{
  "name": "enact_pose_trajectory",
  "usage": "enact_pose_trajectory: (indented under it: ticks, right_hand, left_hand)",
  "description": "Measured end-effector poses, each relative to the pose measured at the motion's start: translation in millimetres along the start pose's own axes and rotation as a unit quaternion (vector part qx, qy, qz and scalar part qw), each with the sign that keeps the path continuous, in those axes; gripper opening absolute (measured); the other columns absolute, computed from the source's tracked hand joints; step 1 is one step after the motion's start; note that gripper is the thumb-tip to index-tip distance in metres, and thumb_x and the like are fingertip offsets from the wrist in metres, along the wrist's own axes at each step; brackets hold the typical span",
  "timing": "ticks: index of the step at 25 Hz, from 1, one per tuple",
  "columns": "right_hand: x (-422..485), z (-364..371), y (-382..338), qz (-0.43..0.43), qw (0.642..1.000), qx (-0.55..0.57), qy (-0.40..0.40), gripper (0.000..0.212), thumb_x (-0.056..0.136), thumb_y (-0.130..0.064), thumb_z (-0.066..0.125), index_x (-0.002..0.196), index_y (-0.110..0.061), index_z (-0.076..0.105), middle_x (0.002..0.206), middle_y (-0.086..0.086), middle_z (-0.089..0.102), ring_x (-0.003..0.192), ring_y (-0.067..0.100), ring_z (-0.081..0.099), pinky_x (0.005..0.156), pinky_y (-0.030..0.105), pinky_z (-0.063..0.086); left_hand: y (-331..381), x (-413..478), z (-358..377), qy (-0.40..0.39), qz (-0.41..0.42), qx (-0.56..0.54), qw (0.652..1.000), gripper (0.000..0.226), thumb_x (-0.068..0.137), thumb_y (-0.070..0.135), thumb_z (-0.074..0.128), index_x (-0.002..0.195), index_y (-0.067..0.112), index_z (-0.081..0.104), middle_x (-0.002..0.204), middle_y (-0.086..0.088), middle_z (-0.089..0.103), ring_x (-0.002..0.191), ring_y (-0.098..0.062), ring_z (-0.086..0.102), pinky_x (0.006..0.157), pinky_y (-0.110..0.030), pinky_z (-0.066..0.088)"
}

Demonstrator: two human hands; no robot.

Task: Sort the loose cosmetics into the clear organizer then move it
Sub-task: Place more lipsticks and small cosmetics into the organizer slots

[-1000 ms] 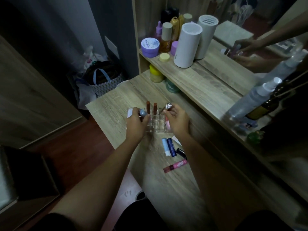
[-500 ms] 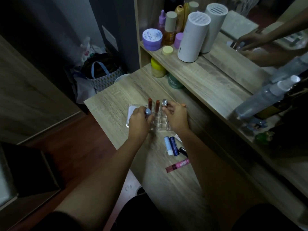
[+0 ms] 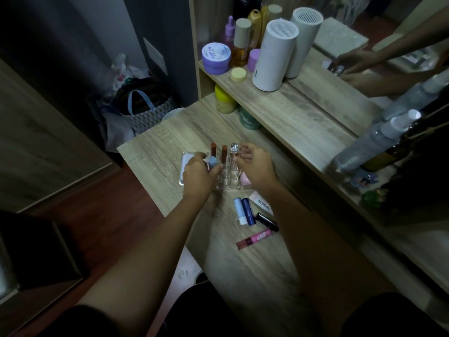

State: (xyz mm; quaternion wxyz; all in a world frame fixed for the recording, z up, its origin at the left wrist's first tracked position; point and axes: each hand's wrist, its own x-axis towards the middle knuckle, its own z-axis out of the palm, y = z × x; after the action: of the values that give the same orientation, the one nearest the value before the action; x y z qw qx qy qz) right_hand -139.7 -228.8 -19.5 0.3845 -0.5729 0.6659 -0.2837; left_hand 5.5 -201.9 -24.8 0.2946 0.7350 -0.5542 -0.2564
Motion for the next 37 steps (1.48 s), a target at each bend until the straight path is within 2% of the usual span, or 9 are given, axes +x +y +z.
enact_pose_trajectory:
  ticks: [5, 7, 12, 19, 26, 30, 33, 35, 37]
  right_hand:
    - [-25.2, -35.5, -1.1, -0.041, 0.999, 0.027, 0.006, 0.038, 0.084, -0.01, 0.067, 0.121, -0.006, 0.06, 0.102, 0.002, 0.066, 0.081, 0.005, 0.061, 0.066, 0.012, 0.053]
    - [-39.7, -50.7, 10.1, -0.052, 0.998, -0.016, -0.017, 0.026, 0.085, -0.015, 0.066, 0.11, -0.007, 0.066, 0.094, 0.006, 0.07, 0.073, 0.007, 0.064, 0.061, 0.018, 0.056]
    - [-59.8, -57.3, 55.2, 0.061, 0.972, -0.216, -0.069, 0.017, 0.089, -0.014, 0.056, 0.097, -0.007, 0.069, 0.101, 0.014, 0.073, 0.095, 0.028, 0.068, 0.086, 0.035, 0.055]
    - [-75.2, -36.3, 79.5, 0.116, 0.973, -0.188, -0.062, 0.023, 0.084, -0.02, 0.068, 0.103, -0.008, 0.067, 0.104, 0.013, 0.071, 0.098, 0.027, 0.065, 0.089, 0.037, 0.053]
    - [-74.1, -54.1, 76.7, 0.079, 0.988, -0.118, -0.06, 0.024, 0.083, -0.016, 0.068, 0.106, -0.008, 0.068, 0.086, 0.007, 0.067, 0.077, 0.015, 0.058, 0.066, 0.022, 0.046]
    - [-70.3, -69.0, 40.5, 0.014, 0.998, 0.035, -0.055, 0.022, 0.086, -0.008, 0.065, 0.107, -0.009, 0.062, 0.09, -0.004, 0.064, 0.075, 0.008, 0.062, 0.052, 0.009, 0.05]
    - [-62.1, -60.1, 8.2, -0.036, 0.998, 0.055, -0.021, 0.022, 0.085, -0.013, 0.066, 0.107, -0.013, 0.062, 0.091, -0.009, 0.066, 0.077, 0.0, 0.063, 0.058, 0.01, 0.051]
    - [-55.5, -45.8, -3.4, -0.034, 0.997, 0.069, 0.003, 0.025, 0.086, -0.013, 0.065, 0.11, -0.014, 0.062, 0.101, -0.001, 0.07, 0.083, 0.006, 0.066, 0.07, 0.023, 0.056]
    - [-49.0, -28.9, -4.4, -0.026, 0.998, 0.057, 0.018, 0.025, 0.085, -0.013, 0.066, 0.11, -0.012, 0.062, 0.105, 0.001, 0.069, 0.076, -0.002, 0.061, 0.066, 0.017, 0.055]
  left_hand:
    - [-3.8, -34.6, -3.2, 0.072, -0.049, -0.176, 0.981, 0.028, 0.078, 0.026, 0.073, 0.095, 0.01, 0.058, 0.073, 0.003, 0.06, 0.064, -0.006, 0.057, 0.057, -0.007, 0.041]
    - [-11.2, -61.1, 3.9, 0.02, -0.023, -0.203, 0.979, 0.011, 0.081, 0.021, 0.07, 0.085, 0.013, 0.063, 0.067, 0.005, 0.06, 0.059, 0.001, 0.053, 0.056, -0.006, 0.039]
    - [-34.5, -114.6, 25.0, -0.228, 0.171, -0.007, 0.959, 0.015, 0.08, 0.027, 0.07, 0.076, 0.015, 0.064, 0.073, -0.003, 0.059, 0.064, -0.011, 0.051, 0.061, -0.024, 0.039]
    - [-40.2, -131.1, 38.2, -0.27, 0.18, 0.109, 0.94, 0.029, 0.077, 0.032, 0.071, 0.088, 0.009, 0.059, 0.088, -0.01, 0.059, 0.081, -0.024, 0.054, 0.07, -0.031, 0.04]
    - [-28.8, -119.1, -4.8, -0.269, 0.163, 0.058, 0.948, 0.02, 0.079, 0.025, 0.071, 0.085, 0.007, 0.066, 0.078, -0.012, 0.065, 0.069, -0.02, 0.055, 0.062, -0.025, 0.035]
    - [-3.9, -73.5, -49.8, -0.175, 0.238, 0.073, 0.953, 0.018, 0.08, 0.021, 0.071, 0.092, 0.007, 0.071, 0.085, -0.011, 0.07, 0.073, -0.013, 0.055, 0.061, -0.014, 0.033]
    - [15.7, -45.7, -63.6, -0.095, 0.304, 0.119, 0.94, 0.017, 0.083, 0.017, 0.068, 0.095, 0.006, 0.07, 0.088, -0.015, 0.066, 0.076, -0.022, 0.059, 0.071, -0.029, 0.045]
    - [21.8, -35.1, -62.6, -0.068, 0.325, 0.146, 0.932, 0.018, 0.084, 0.015, 0.065, 0.097, 0.003, 0.07, 0.092, -0.019, 0.064, 0.079, -0.031, 0.062, 0.074, -0.039, 0.051]
    - [22.6, -28.2, -58.0, -0.063, 0.326, 0.172, 0.928, 0.019, 0.086, 0.015, 0.062, 0.096, 0.001, 0.069, 0.095, -0.022, 0.063, 0.082, -0.035, 0.062, 0.075, -0.042, 0.051]
